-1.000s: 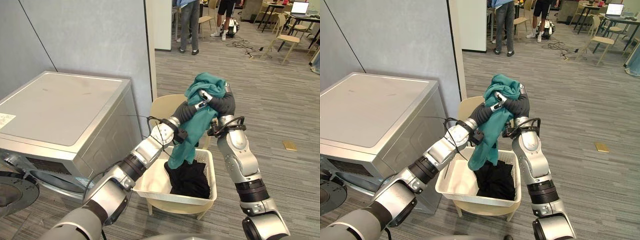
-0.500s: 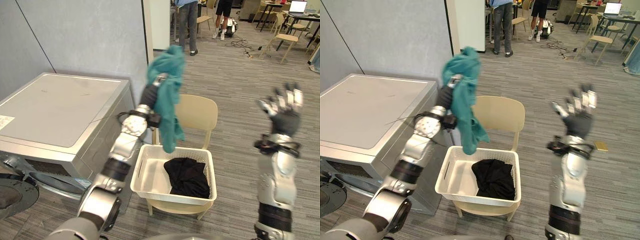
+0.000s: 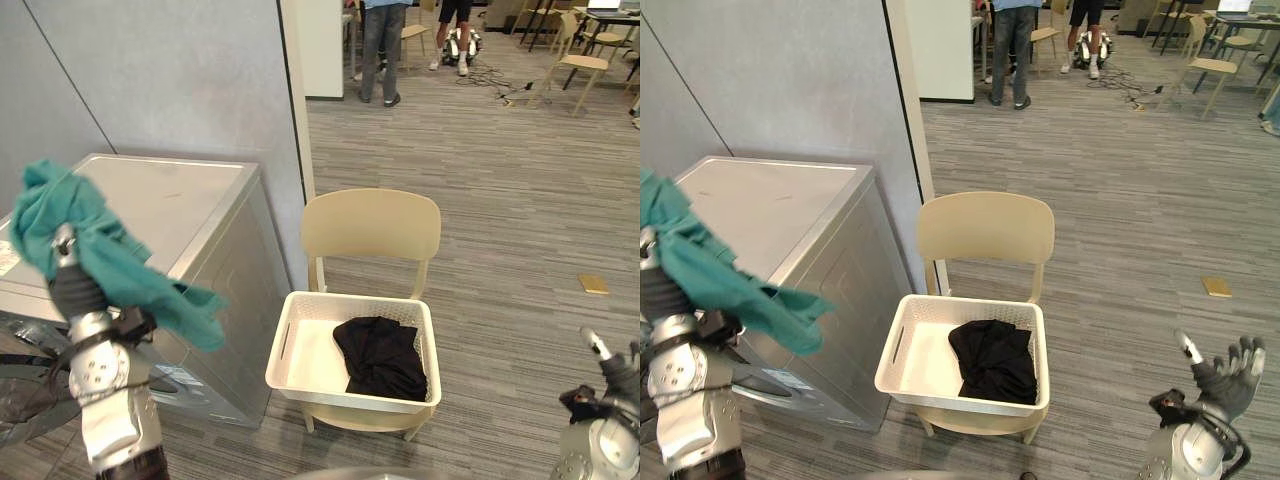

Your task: Pick up the laundry basket with both hands and put the clothes into the washing machine.

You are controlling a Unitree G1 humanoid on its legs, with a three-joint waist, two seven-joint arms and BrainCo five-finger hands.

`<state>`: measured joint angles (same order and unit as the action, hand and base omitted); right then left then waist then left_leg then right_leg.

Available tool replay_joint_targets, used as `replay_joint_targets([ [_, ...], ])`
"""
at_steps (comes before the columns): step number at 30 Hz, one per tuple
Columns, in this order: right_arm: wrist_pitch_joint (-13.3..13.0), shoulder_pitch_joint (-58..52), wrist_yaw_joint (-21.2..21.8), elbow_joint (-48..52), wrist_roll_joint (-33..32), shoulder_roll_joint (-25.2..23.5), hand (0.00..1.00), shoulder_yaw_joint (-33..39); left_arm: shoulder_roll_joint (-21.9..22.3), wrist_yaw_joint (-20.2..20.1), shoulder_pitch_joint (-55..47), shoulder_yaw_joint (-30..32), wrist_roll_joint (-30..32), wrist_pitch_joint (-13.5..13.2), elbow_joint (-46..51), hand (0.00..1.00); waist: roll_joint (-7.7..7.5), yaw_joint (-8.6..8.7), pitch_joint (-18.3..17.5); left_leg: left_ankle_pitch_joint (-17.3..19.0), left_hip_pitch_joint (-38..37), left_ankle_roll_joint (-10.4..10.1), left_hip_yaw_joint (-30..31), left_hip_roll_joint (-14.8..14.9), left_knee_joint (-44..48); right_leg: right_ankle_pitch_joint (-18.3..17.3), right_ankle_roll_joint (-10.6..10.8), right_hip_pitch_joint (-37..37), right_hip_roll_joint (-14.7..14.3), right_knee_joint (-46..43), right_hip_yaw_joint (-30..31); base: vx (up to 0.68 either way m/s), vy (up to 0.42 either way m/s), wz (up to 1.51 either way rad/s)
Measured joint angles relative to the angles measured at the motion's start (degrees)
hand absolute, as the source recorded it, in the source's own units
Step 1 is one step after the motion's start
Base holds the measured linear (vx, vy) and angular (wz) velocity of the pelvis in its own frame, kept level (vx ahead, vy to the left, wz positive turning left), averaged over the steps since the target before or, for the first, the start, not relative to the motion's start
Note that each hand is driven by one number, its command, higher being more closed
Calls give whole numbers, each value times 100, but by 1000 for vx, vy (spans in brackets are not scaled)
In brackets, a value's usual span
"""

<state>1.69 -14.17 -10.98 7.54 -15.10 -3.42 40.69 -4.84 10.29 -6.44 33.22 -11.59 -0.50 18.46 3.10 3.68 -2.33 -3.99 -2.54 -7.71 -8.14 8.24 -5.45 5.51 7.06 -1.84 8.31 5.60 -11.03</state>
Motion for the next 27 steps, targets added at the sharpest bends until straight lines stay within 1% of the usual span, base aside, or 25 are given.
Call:
replay_joint_targets([
  [2, 18, -206, 4, -76, -1, -76, 0, 1, 399, 50, -499, 222, 9, -1, 74, 100, 49, -64, -26, 5, 3, 8, 2, -3, 0, -17, 8, -35, 8, -1, -46, 0, 0, 10],
  [3, 18, -317, 4, -77, -2, -82, 0, 0, 526, 81, -659, 247, 13, -1, 132, 100, 58, -87, -32, 11, -3, 16, 3, 1, 0, -27, 6, -85, 9, -2, -74, 2, -7, 22],
  [4, 20, -529, 4, -76, -3, -93, 0, -22, 831, 124, -1058, 268, 84, -3, 258, 100, 73, -149, -40, 25, -31, 29, 13, 21, 1, -79, 2, -122, 12, -69, -153, -2, -9, 19],
  [5, 38, -618, 4, -76, -4, -98, 0, -31, 934, 134, -1219, 293, 102, -3, 299, 100, 78, -158, -44, 32, -46, 35, 14, 39, 1, -107, -4, -131, 9, -105, -167, -10, -21, 20],
  [6, 99, -665, 8, -80, -8, -105, 0, -39, 944, 146, -1448, 318, 100, 5, 306, 100, 87, -194, -37, 55, -73, 28, 16, 82, 1, -165, 4, -142, 0, -176, -197, -34, -21, 17],
  [7, 111, -798, 15, -166, -21, -110, 0, -117, 1010, 193, -1749, 377, 90, 3, 309, 100, 75, -243, -25, 96, -122, 21, 17, 95, 1, -302, 8, -153, -6, -276, -274, -52, -26, 23],
  [8, 120, -836, 38, -248, -66, -121, 0, -169, 1047, 230, -1859, 376, 82, 4, 295, 100, 47, -280, -3, 127, -126, -14, 12, 118, 1, -366, 13, -188, -6, -334, -333, -60, -18, 23],
  [9, 121, -874, 80, -323, -112, -127, 0, -214, 1072, 232, -1921, 381, 72, 4, 274, 100, 82, -302, 16, 130, -128, -16, 0, 141, 1, -405, 5, -192, -4, -368, -368, -52, -28, 27],
  [10, 129, -896, 124, -543, -194, -133, 0, -272, 1109, 232, -2004, 417, 59, -2, 143, 100, 67, -304, -3, 129, -137, -16, -22, 174, 1, -472, 3, -214, 2, -443, -479, -18, -21, 31],
  [11, 131, -876, 122, -836, -296, -124, 0, -376, 1111, 228, -1998, 465, 41, -17, -220, 100, 111, -308, 7, 126, -170, -19, -124, 201, 2, -520, 17, -218, 6, -498, -565, 6, -19, 31],
  [12, 132, -871, 123, -985, -323, -119, 0, -415, 1131, 229, -1993, 472, 34, -15, -466, 100, 131, -312, 9, 120, -169, -26, -192, 231, 2, -535, 10, -218, 7, -526, -598, 24, -14, 23],
  [13, 142, -839, 117, -1320, -385, -115, 0, -473, 1143, 224, -1988, 472, -11, 15, -1033, 100, 131, -323, -14, 94, -174, -63, -302, 275, 2, -572, 5, -217, 6, -571, -631, 15, -15, 12],
  [14, 150, -829, 115, -1506, -432, -115, 0, -481, 1145, 222, -1985, 470, -24, 35, -1356, 100, 149, -338, -16, 90, -179, -68, -315, 281, 3, -582, 1, -219, 5, -581, -636, 21, -15, 6],
  [17, 242, -765, 89, -2630, -524, -110, 0, -433, 1136, 205, -1916, 469, -122, 247, -3038, 100, 156, -415, -19, 72, -184, -92, -337, 297, 9, -620, 18, -216, -4, -603, -650, 61, -9, -1],
  [18, 245, -737, 90, -3067, -542, -108, 0, -356, 1102, 200, -1813, 461, -121, 277, -3689, 100, 140, -444, -15, 72, -176, -87, -353, 306, 71, -635, 24, -217, 6, -650, -654, 80, -8, 0],
  [19, 246, -719, 90, -3307, -565, -109, 0, -312, 1079, 204, -1728, 458, -120, 286, -4031, 100, 128, -464, -18, 79, -176, -94, -357, 308, 90, -675, 52, -220, 10, -673, -659, 83, -8, 5],
  [20, 255, -603, 85, -3825, -566, -126, 0, -144, 1047, 201, -1536, 475, -86, 313, -4733, 100, 113, -466, -11, 88, -174, -105, -350, 313, 115, -711, 29, -213, 21, -753, -687, 76, -8, 6],
  [21, 248, -563, 86, -4083, -566, -148, 0, -27, 1043, 199, -1415, 512, -48, 320, -5080, 100, 109, -465, -8, 97, -173, -112, -351, 317, 121, -730, 27, -208, 21, -771, -690, 69, -9, 4],
  [22, 252, -402, 91, -4590, -565, -174, 0, 179, 1038, 200, -1163, 610, 4, 336, -5745, 100, 102, -466, -3, 107, -171, -115, -355, 330, 122, -742, 20, -210, 16, -780, -689, 73, -6, -4],
  [23, 278, -278, 105, -5010, -495, -178, 0, 340, 1021, 108, -952, 656, 6, 392, -6337, 100, 101, -464, 2, 107, -177, -115, -378, 343, 101, -741, 19, -204, 4, -756, -668, 58, -8, -8],
  [25, 365, -144, 123, -5533, -416, -151, 0, 518, 983, -88, -794, 660, -6, 468, -6928, 100, 92, -463, 9, 107, -230, -115, -439, 356, 31, -740, 18, -193, -24, -735, -608, 64, -7, -15],
  [27, 382, -82, 142, -5802, -248, -134, 0, 617, 971, -212, -753, 697, -2, 500, -7093, 100, 59, -447, 48, 126, -248, -124, -473, 357, 30, -741, 18, -191, -49, -710, -566, 51, -5, -15],
])
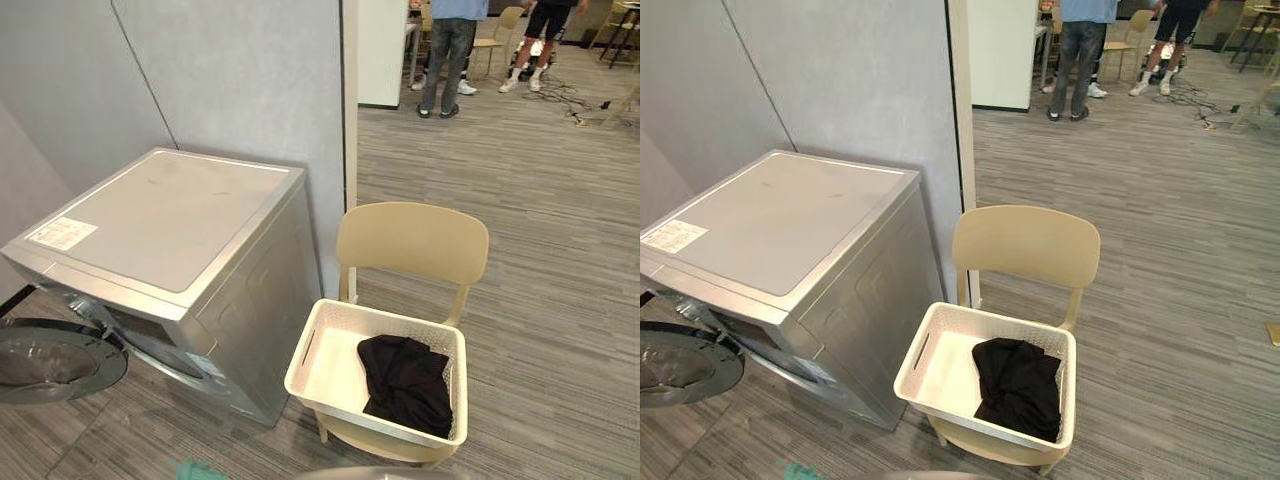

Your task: Pick up the laundry basket with both hands and put the clothes into the washing machine.

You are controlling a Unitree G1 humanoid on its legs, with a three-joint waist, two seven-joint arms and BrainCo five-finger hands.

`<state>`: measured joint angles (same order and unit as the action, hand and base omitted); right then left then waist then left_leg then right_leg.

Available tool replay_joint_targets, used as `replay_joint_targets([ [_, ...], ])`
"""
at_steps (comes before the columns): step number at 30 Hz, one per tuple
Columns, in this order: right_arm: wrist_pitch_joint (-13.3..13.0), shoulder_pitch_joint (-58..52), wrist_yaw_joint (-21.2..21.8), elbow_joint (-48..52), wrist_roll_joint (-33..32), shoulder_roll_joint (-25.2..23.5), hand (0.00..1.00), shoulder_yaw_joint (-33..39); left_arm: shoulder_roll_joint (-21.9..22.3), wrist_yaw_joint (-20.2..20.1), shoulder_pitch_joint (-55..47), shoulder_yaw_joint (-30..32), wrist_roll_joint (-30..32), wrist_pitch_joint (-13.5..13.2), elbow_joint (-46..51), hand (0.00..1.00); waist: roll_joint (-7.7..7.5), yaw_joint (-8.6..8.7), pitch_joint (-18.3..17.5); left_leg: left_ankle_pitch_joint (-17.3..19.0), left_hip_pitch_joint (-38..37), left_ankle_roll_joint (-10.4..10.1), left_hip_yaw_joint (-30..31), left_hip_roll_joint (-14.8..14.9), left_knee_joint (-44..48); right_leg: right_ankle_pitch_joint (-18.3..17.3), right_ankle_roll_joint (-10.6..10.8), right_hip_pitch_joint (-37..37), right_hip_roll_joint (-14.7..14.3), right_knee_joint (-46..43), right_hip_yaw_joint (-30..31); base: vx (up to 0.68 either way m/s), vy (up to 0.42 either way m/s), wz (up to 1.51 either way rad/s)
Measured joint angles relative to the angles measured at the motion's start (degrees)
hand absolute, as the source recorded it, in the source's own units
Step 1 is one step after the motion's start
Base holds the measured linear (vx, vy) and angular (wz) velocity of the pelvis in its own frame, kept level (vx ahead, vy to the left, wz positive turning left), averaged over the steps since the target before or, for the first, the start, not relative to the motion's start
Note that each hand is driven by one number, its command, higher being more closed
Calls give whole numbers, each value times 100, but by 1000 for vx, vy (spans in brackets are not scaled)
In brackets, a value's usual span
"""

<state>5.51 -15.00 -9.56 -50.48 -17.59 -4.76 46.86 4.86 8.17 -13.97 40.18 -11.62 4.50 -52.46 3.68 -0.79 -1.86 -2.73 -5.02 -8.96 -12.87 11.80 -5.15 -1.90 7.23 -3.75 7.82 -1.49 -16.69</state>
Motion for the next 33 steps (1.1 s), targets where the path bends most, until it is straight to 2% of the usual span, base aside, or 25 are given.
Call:
replay_joint_targets([
  [4, -24, 501, 119, -269, 17, 23, 0, 209, 47, -65, 251, 25, 117, -26, -65, 100, -65, -10, 510, 169, -33, 6, -249, 23, 244, -152, -27, 248, 50, -436, 323, -21, 10, -35],
  [5, -49, 662, 153, -269, 18, 28, 0, -87, 41, -60, 437, -28, 116, -57, -90, 100, -130, 0, 711, 323, 186, -3, -279, 58, 623, -357, -42, 563, 136, -920, 425, -70, 3, -18],
  [6, -51, 735, 197, -269, 18, 32, 0, -261, 25, -59, 540, -79, 117, -78, -101, 100, -122, -5, 794, 418, 339, -4, -267, 105, 858, -463, -53, 709, 170, -1170, 443, -114, -58, -4],
  [7, -52, 889, 225, -268, 28, 23, 0, -607, -35, -49, 724, -225, 112, -138, -94, 100, -226, 0, 1006, 519, 653, 4, -164, 148, 1314, -648, -89, 952, 228, -1615, 428, -74, -81, 15],
  [9, -68, 1103, 230, -236, 156, 98, 0, -1070, -78, -41, 965, -458, 101, -179, 24, 100, -295, -17, 1327, 529, 1072, -5, 96, 254, 1750, -831, -205, 1160, 220, -2039, 166, -93, -106, 47],
  [10, -76, 1120, 227, -215, 197, 123, 0, -1158, -64, -43, 1002, -500, 101, -209, 53, 100, -291, -15, 1363, 518, 1167, -22, 206, 281, 1787, -898, -220, 1196, 216, -2134, 50, -105, -155, 95],
  [11, -99, 1142, 234, -209, 253, 187, 0, -1381, -33, -41, 1039, -623, 94, -262, 118, 100, -275, -17, 1417, 391, 1297, -107, 506, 287, 1705, -1092, -304, 1225, 257, -2372, -270, -110, -175, 129],
  [12, -143, 1146, 238, -195, 268, 217, 0, -1532, -27, -42, 1051, -673, 92, -267, 144, 100, -300, -28, 1412, 102, 1331, -107, 755, 176, 1416, -1308, -327, 1220, 438, -2584, -583, -88, -157, 130],
  [13, -156, 1152, 241, -194, 288, 228, 0, -1557, -26, -41, 1051, -696, 90, -270, 145, 100, -299, -33, 1412, 15, 1330, -99, 821, 137, 1323, -1371, -342, 1216, 485, -2653, -687, -122, -171, 168],
  [14, -170, 1184, 253, -200, 445, 300, 0, -1675, 3, -45, 1047, -703, 84, -268, 145, 100, -301, -36, 1411, -539, 1332, -17, 970, -53, 843, -1625, -381, 1183, 744, -2901, -1137, -108, -142, 143],
  [15, -174, 1201, 253, -200, 492, 313, 0, -1755, 23, -43, 1048, -701, 86, -266, 141, 100, -316, -28, 1405, -846, 1323, 1, 975, -92, 585, -1645, -445, 1149, 859, -2933, -1312, -113, -166, 175],
  [16, -184, 1253, 264, -195, 550, 392, 0, -1820, 28, -41, 1056, -684, 85, -263, 142, 100, -315, -61, 1405, -748, 1377, 40, 518, -44, 821, -1599, -580, 1096, 952, -2921, -1604, -28, -73, 101],
  [17, -189, 1318, 265, -193, 594, 425, 0, -1848, 30, -43, 1033, -683, 87, -248, 135, 100, -304, -100, 1393, -545, 1422, 75, 263, 17, 1119, -1586, -597, 1084, 987, -2911, -1714, 19, -59, 105],
  [18, -191, 1400, 269, -196, 643, 495, 0, -1867, 32, -44, 1033, -679, 90, -244, 130, 100, -287, -156, 1391, -193, 1449, 128, -103, 167, 1707, -1527, -663, 939, 1043, -2863, -1968, 14, -48, 90],
  [19, -191, 1405, 286, -195, 642, 518, 0, -1852, 37, -44, 1034, -672, 95, -247, 128, 100, -258, -153, 1377, 8, 1422, 126, -281, 329, 2125, -1465, -690, 790, 1040, -2756, -2194, -9, -18, 109],
  [20, -191, 1394, 327, -200, 640, 519, 0, -1803, 28, -44, 1033, -623, 99, -246, 96, 100, -235, -145, 1351, 224, 1306, 152, -514, 550, 2578, -1362, -670, 583, 1021, -2587, -2449, -34, 21, 86],
  [22, -235, 1377, 354, -263, 634, 533, 0, -1624, 11, -40, 1039, -608, 111, -252, -69, 100, -182, -130, 1233, 417, 1048, 178, -692, 737, 2801, -1155, -565, 319, 982, -2261, -2765, -13, 121, 85],
  [23, -274, 1372, 358, -450, 630, 588, 0, -1496, -31, -42, 1044, -684, 118, -247, -240, 100, -93, -53, 1127, 490, 892, 41, -725, 766, 2513, -969, -450, 139, 916, -1985, -2985, 13, 189, 93],
  [24, -274, 1372, 364, -528, 627, 624, 0, -1438, -50, -49, 1036, -759, 137, -241, -311, 100, -41, 0, 1052, 495, 779, -49, -729, 709, 2138, -859, -385, 79, 888, -1848, -3104, 29, 259, 97],
  [25, -259, 1336, 373, -708, 619, 681, 0, -1275, -99, -62, 1046, -992, 186, -218, -451, 100, 42, 49, 840, 472, 547, -158, -761, 513, 1325, -618, -263, 50, 805, -1554, -3309, 51, 312, 93],
  [26, -243, 1347, 387, -903, 617, 666, 0, -1191, -193, -81, 1075, -1289, 261, -207, -514, 100, -10, 67, 792, 313, 403, -158, -709, 281, 757, -404, -154, -47, 765, -1280, -3450, 45, 300, 79],
  [28, -154, 1339, 470, -1085, 621, 523, 0, -1186, -452, -173, 1091, -1636, 339, -185, -569, 100, -192, 38, 768, 221, 304, -97, -595, 52, 539, -134, -196, -180, 831, -1034, -3477, 45, 256, 43],
  [31, -61, 1207, 490, -1178, 642, 426, 0, -1186, -647, -201, 1045, -1933, 350, -173, -659, 100, -347, 36, 743, 230, 103, -79, -432, -224, 508, 18, -180, -430, 1080, -1017, -3460, 47, 193, 28],
  [33, -39, 1194, 566, -1178, 719, 471, 0, -1187, -701, -211, 1013, -1994, 363, -203, -658, 100, -367, -10, 730, 241, -28, 6, -434, -411, 483, 70, -186, -513, 1254, -1096, -3396, 16, 149, 10],
])
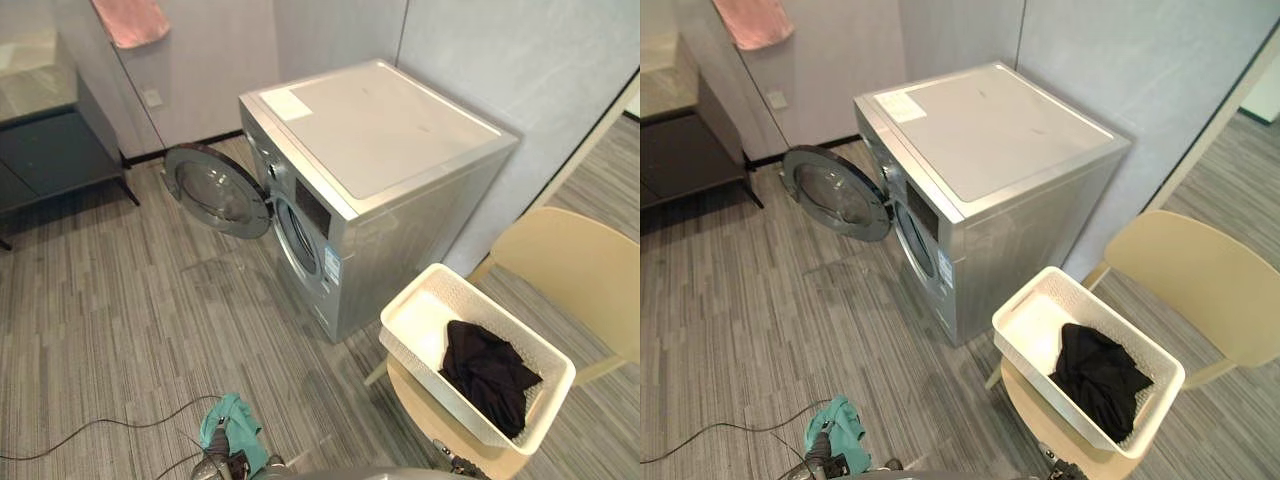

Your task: Pick up the laundry basket with both hands and put the clothes into the washing machine.

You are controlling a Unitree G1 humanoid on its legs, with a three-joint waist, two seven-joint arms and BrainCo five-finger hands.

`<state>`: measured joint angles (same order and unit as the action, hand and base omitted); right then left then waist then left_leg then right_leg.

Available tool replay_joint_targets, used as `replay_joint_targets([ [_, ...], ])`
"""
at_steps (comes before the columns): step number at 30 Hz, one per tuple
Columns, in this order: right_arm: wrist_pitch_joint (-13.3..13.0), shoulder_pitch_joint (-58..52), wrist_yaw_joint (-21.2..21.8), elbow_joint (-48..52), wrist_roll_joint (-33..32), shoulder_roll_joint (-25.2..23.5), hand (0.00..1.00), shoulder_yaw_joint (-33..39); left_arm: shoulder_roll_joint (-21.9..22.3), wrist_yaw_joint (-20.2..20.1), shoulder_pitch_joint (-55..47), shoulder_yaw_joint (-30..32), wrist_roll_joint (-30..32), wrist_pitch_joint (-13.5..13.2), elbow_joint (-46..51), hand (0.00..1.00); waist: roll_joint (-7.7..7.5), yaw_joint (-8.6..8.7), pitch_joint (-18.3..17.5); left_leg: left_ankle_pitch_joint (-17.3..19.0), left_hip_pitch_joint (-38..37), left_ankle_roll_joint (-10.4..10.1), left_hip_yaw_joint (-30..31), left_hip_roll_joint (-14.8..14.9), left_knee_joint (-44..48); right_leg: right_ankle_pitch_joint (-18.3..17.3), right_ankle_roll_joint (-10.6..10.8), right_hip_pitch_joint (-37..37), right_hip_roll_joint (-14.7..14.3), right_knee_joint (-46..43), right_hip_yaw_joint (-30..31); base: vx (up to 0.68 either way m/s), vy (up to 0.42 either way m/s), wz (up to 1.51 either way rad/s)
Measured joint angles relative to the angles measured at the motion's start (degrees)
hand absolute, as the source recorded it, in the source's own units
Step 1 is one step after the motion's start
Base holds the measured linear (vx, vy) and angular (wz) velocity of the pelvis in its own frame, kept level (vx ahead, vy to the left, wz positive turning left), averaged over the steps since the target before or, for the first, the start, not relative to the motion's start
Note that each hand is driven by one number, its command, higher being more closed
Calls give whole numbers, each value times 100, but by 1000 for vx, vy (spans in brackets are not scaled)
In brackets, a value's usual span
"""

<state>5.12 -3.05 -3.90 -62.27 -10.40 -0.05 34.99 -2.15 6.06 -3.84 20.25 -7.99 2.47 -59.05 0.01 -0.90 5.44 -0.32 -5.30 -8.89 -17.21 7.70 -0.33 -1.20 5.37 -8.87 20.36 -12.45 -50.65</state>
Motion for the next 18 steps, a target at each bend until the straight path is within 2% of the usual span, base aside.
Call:
replay_joint_targets([
  [2, 9, 48, 81, 3, 164, 110, 0, -11, 61, -15, -71, -16, 25, -26, -6, 100, -12, 15, -25, -48, -51, 157, 56, -188, -105, 4, 8, 3, 238, -213, 13, -20, 119, 21],
  [4, 15, -20, 83, 6, 206, 311, 0, -2, 213, -101, -93, -191, 32, -49, -21, 100, 109, 33, 46, 5, -8, 466, 498, -477, -171, 3, 7, 7, 751, -902, -161, -24, 111, 79],
  [5, 6, -58, 74, 7, 201, 377, 0, -1, 198, -112, -101, -224, 48, -49, -19, 100, 103, 31, 48, 13, -7, 488, 654, -586, -185, 8, -5, -1, 914, -1129, -110, 9, 151, 110],
  [6, -5, -93, 44, 11, 191, 443, 0, -2, 145, -112, -153, -281, 113, -52, -22, 100, 66, 30, 67, 78, -42, 605, 965, -799, -196, 65, -376, 27, 1203, -1609, 279, 3, 173, 138],
  [7, -13, -116, 44, 65, 142, 529, 0, -37, 127, -101, -206, -322, 135, -51, -25, 100, 90, 90, 83, 149, -70, 716, 1318, -911, -181, 345, -1099, 253, 1238, -2084, 1208, 11, 162, 140],
  [8, -23, -119, 45, 86, 136, 517, 0, -77, 84, -107, -239, -347, 145, -51, -25, 100, 104, 129, 77, 162, -136, 736, 1468, -893, -168, 365, -1082, 388, 1055, -2261, 1893, 42, 68, 119],
  [9, -43, -79, 46, 110, 56, 453, 0, -145, -7, -103, -274, -337, 190, -55, -30, 100, 123, 155, 119, 190, -164, 839, 1706, -811, -141, -153, -615, 633, 593, -2516, 2767, 56, -24, 83],
  [10, -58, -5, 85, 246, -125, 202, 0, -304, -169, -96, -287, -190, 216, -36, -131, 100, 51, 149, 149, 190, -158, 861, 1870, -738, -102, -723, -524, 1016, -65, -2879, 3432, 46, -66, 77],
  [11, -128, 23, 138, 304, -274, -38, 0, -445, -243, -90, -310, -46, 221, -8, -246, 100, -98, 155, 201, 191, -169, 859, 1909, -680, -117, -1095, -564, 1330, -536, -2998, 3584, 5, -56, 58],
  [13, -145, 33, 147, 297, -422, -250, 0, -462, -213, -118, -381, 100, 217, 39, -230, 100, -249, 155, 253, 194, -165, 854, 1975, -675, -140, -1265, -507, 1640, -815, -2627, 3214, 2, -85, 61],
  [15, -134, -28, 118, 295, -498, -299, 0, -410, -213, -105, -401, 218, 271, 79, -200, 100, -365, 157, 258, 206, -270, 837, 2026, -744, -247, -1169, -324, 1715, -836, -1507, 2843, 59, -125, 63],
  [16, -142, -122, 114, 302, -537, -348, 0, -348, -243, -103, -379, 275, 325, 90, -177, 100, -600, 237, 228, 217, -343, 750, 2093, -896, -174, -928, -406, 1674, -817, -1189, 2812, 220, -140, 56],
  [17, -153, -129, 121, 301, -546, -343, 0, -123, -152, -109, -337, 256, 412, 89, -113, 100, -435, 229, 215, 454, -103, 657, 2097, -788, 387, -1030, -263, 1605, -868, -1164, 2643, 234, -137, 42],
  [18, -154, -98, 116, 306, -542, -319, 0, -68, -93, -111, -326, 246, 434, 73, -87, 100, -334, 225, 270, 653, -75, 562, 2128, -655, 561, -1066, -317, 1514, -991, -1124, 2681, 216, -101, 12],
])
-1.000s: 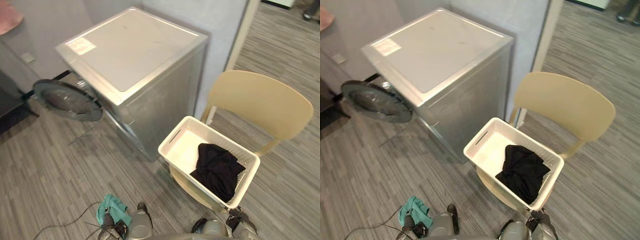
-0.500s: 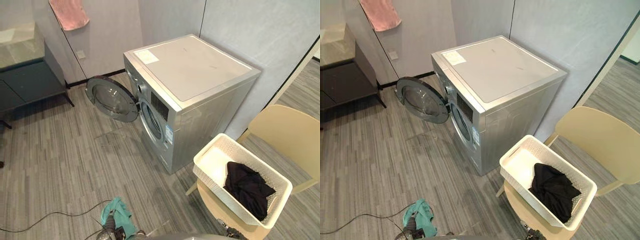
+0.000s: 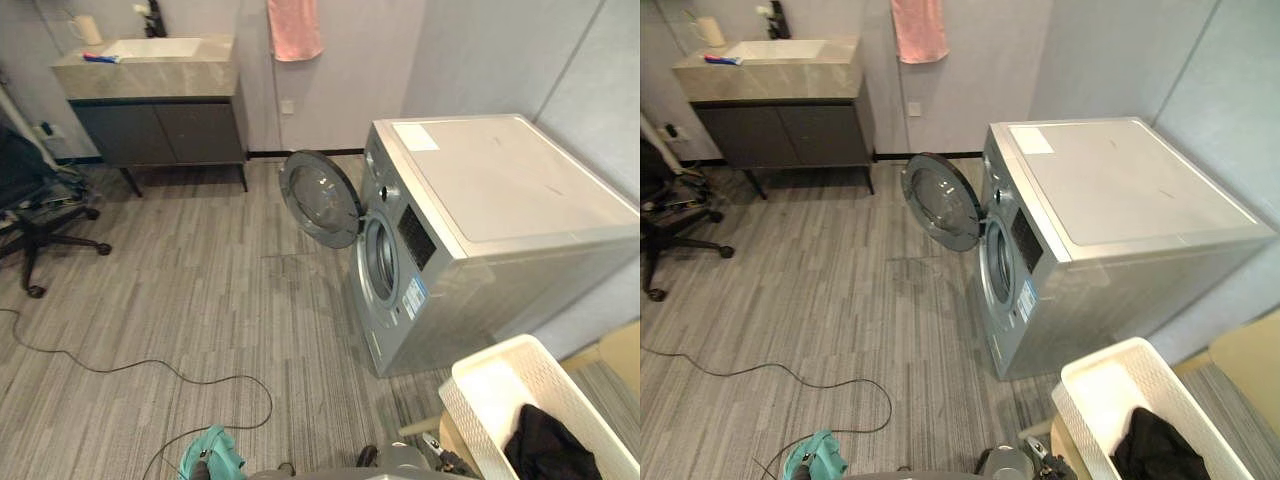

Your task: Pick up the laundry basket with both hands and put the clothes into the washing machine.

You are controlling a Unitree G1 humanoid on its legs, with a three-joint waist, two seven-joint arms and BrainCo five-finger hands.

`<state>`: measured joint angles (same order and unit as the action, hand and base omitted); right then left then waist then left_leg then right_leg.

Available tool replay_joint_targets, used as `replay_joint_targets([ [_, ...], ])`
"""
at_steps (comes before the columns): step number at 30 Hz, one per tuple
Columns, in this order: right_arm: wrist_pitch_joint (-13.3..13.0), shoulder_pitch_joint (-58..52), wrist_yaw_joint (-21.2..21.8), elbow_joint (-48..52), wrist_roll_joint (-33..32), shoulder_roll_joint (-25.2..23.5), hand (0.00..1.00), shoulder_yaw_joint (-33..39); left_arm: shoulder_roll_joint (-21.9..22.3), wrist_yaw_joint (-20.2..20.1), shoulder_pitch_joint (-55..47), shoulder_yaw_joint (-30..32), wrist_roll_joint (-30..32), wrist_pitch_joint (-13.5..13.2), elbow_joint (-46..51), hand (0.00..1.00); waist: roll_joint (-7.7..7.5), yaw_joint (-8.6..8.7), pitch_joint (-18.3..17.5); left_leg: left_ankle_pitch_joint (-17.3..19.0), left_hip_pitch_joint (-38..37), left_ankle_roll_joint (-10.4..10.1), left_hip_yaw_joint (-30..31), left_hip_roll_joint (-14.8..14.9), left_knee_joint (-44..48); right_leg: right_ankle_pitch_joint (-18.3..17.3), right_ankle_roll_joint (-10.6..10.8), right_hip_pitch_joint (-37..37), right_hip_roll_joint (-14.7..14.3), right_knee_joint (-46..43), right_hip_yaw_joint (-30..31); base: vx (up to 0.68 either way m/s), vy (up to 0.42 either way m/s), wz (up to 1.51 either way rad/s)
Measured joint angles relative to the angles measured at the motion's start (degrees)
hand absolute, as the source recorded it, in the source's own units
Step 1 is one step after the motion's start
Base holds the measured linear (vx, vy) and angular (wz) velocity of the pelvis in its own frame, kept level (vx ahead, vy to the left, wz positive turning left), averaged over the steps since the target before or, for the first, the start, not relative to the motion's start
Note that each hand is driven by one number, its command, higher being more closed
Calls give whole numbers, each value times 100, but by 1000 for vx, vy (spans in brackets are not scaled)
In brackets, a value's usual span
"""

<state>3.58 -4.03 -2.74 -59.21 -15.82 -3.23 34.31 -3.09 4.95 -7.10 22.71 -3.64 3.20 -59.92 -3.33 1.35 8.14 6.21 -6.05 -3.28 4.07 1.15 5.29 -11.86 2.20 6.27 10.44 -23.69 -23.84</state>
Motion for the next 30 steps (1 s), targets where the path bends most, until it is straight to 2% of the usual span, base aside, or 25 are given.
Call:
replay_joint_targets([
  [2, 3, -67, -1, 6, 0, 7, 0, 221, 62, -1, 8, -5, 51, 8, 25, 100, 138, 70, -73, 205, -16, -94, 87, 160, 31, -89, -77, -179, -321, 211, 107, 168, -135, 18],
  [4, 14, -197, -30, 6, 8, -50, 0, 482, 163, -7, 129, -13, 102, 5, 144, 100, 246, 96, -157, 631, 248, -175, 357, 246, 883, -128, -151, -375, -532, 435, -80, 311, -113, 41],
  [5, 35, -269, -86, 45, 4, -27, 0, 628, 311, -6, 140, -11, 104, -2, 270, 100, 457, 89, -229, 1220, 671, -502, 378, 484, 2121, -160, -205, -580, -829, 587, -189, 313, -56, 18],
  [6, 37, -292, -92, 70, 17, -22, 0, 624, 392, -3, 119, -3, 98, 3, 332, 100, 513, 94, -238, 1342, 938, -686, 374, 554, 2794, -216, -244, -673, -925, 589, -197, 371, -46, 4],
  [7, 57, -326, -101, 175, 16, -33, 0, 616, 493, -6, 83, 67, 92, 0, 504, 100, 595, 85, -226, 1237, 1447, -1028, 379, 676, 4099, -280, -344, -862, -1083, 585, -179, 248, -8, -16],
  [8, 90, -330, -114, 187, 12, -23, 0, 615, 504, -4, 67, 113, 91, 2, 564, 100, 635, 84, -225, 1014, 1621, -1182, 365, 753, 4590, -306, -384, -977, -1152, 582, -145, 392, 9, -58],
  [9, 100, -309, -112, 226, 9, -20, 0, 459, 514, 2, 31, 231, 77, 10, 587, 100, 643, 46, -205, 167, 1799, -1126, 50, 921, 5461, -314, -412, -1359, -1249, 690, 149, 338, 32, -66],
  [10, 102, -287, -113, 229, 9, -41, 0, 354, 477, -1, 25, 269, 27, 3, 587, 100, 551, 28, -186, -260, 1889, -1044, -91, 981, 5757, -305, -420, -1508, -1223, 824, 283, 394, 57, -88],
  [11, 89, -247, -114, 234, 8, -30, 0, 188, 378, 3, 39, 266, -18, 0, 584, 100, 508, -51, -167, -162, 2030, -868, -321, 1099, 6056, -274, -391, -1664, -1184, 965, 458, 283, 109, -85],
  [12, 48, -156, -119, 237, 7, -25, 0, 47, 325, 0, 52, 263, -28, -6, 582, 100, 454, -91, -166, 242, 2234, -355, -639, 1270, 6067, -236, -330, -1807, -1090, 1125, 664, 327, 185, -92],
  [14, 28, -34, -117, 216, 4, -24, 0, -81, 226, 2, 47, 264, -44, -9, 564, 100, 343, -113, -184, 604, 2496, -109, -916, 1462, 5574, -166, -211, -1910, -878, 1288, 907, 254, 203, -81],
  [16, 10, 22, -101, 237, 9, -22, 0, -260, 153, 28, -38, 411, -72, 9, 472, 100, 261, -239, -132, 622, 2542, -118, -813, 1647, 3553, -60, -13, -2000, -419, 1459, 1349, 318, 345, -99],
  [18, -13, -40, -96, 295, 23, -25, 0, -262, 250, 49, -147, 632, -133, 5, 458, 100, 318, -238, -147, 433, 2386, -123, -513, 1788, 1968, -124, 200, -2060, -260, 1530, 1518, 376, 559, -64],
  [19, -69, -177, -107, 320, 55, 30, 0, -205, 316, 59, -302, 741, -230, 4, 266, 100, 418, -230, -188, 391, 2323, -16, -256, 1869, 1314, -440, 653, -2209, -85, 1489, 1663, 363, 613, -44],
  [20, -82, -209, -110, 273, 65, 93, 0, -161, 317, 58, -316, 765, -240, 18, 148, 100, 484, -224, -203, 9, 2391, -311, -234, 1789, 1512, -606, 766, -2272, 9, 1436, 1739, 378, 632, -29],
  [21, -48, -265, -110, 74, 68, 7, 0, -87, 289, 67, -369, 907, -248, 70, 39, 100, 216, -211, -308, -152, 2537, -313, -296, 1484, 1975, -713, 557, -2297, 315, 1288, 1977, 309, 474, -3],
  [22, -43, -287, -106, -40, 65, -98, 0, -80, 190, 116, -413, 944, -242, 64, 49, 100, 11, -205, -392, -110, 2583, -376, -397, 1351, 2092, -582, 387, -2205, 450, 1140, 2240, 447, 628, 15],
  [23, -43, -276, -105, -111, 66, -169, 0, -15, 122, 127, -347, 942, -233, 59, 14, 100, -46, -195, -424, -43, 2649, -479, -412, 1261, 2204, -138, 380, -2086, 492, 943, 2432, 358, 479, 24],
  [24, -46, -260, -93, -135, 63, -153, 0, 87, 103, 126, -282, 942, -229, 60, -43, 100, -44, -198, -425, -22, 2643, -508, -412, 1214, 2230, 115, 481, -2030, 515, 857, 2518, 397, 559, 17],
  [25, -66, -227, -93, -209, 57, -104, 0, 280, 90, 121, -256, 916, -188, 55, -59, 100, -31, -228, -462, 56, 2597, -510, -489, 1123, 2241, 570, 588, -1834, 588, 639, 2713, 291, 429, -17],
  [26, -80, -158, -86, -239, 53, -65, 0, 310, 82, 131, -226, 796, -133, 58, -58, 100, -22, -206, -484, 142, 2508, -380, -658, 1062, 2217, 1002, 490, -1531, 679, 272, 2862, 274, 403, -35],
  [27, -87, -136, -75, -235, 53, -64, 0, 297, 49, 132, -227, 670, -83, 60, -59, 100, 3, -211, -475, 173, 2435, -344, -778, 1049, 2172, 1238, 342, -1320, 729, 30, 2876, 238, 367, -74],
  [28, -80, -40, -78, -247, 55, -68, 0, 258, -34, 128, -259, 324, -7, 58, -46, 100, 26, -229, -469, 211, 2188, -275, -1137, 1048, 1971, 1745, 177, -829, 867, -506, 2828, 200, 318, -98],
  [29, -103, 3, -84, -228, 55, -35, 0, 156, -111, 134, -268, 62, 8, 65, -42, 100, 82, -159, -425, 181, 1882, -197, -1429, 1129, 1800, 1413, 307, -423, 905, -1172, 2563, 180, 270, -107],
  [30, -118, 22, -83, -222, 55, 12, 0, 115, -180, 136, -262, -29, 30, 65, -38, 100, 93, -121, -417, 181, 1701, -181, -1607, 1148, 1700, 1104, 293, -224, 902, -1494, 2246, 161, 190, -117],
])
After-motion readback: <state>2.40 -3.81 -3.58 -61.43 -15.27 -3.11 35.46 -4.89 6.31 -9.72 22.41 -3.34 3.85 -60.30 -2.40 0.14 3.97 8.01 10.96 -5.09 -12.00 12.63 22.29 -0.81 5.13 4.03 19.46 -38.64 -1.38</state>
